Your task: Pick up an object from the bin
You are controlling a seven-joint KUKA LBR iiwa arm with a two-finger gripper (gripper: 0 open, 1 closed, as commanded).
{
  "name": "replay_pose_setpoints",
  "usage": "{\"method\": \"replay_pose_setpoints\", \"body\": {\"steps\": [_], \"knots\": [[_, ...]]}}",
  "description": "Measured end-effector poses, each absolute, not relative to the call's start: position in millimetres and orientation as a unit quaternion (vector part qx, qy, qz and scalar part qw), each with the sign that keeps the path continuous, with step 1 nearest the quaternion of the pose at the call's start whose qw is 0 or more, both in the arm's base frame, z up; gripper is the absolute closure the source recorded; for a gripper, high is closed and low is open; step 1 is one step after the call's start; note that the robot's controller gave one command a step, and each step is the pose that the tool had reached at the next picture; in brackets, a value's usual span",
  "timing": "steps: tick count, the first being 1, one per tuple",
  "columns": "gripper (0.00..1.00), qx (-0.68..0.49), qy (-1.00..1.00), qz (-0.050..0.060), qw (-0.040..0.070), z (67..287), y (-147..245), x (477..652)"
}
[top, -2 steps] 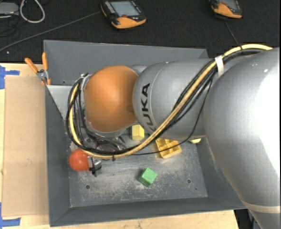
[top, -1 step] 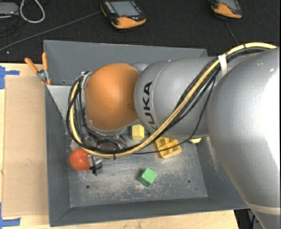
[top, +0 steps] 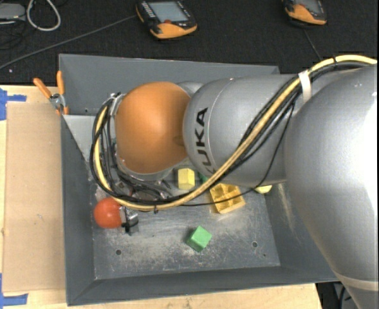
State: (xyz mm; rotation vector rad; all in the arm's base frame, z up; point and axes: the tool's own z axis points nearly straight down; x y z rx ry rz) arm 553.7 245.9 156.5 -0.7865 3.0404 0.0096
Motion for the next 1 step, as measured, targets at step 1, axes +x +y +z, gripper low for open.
{"method": "replay_pose_setpoints", "body": {"steps": [1], "knots": [[1.0, -0.25, 0.968, 0.003, -0.002, 194.6, 245.9, 552.3]]}}
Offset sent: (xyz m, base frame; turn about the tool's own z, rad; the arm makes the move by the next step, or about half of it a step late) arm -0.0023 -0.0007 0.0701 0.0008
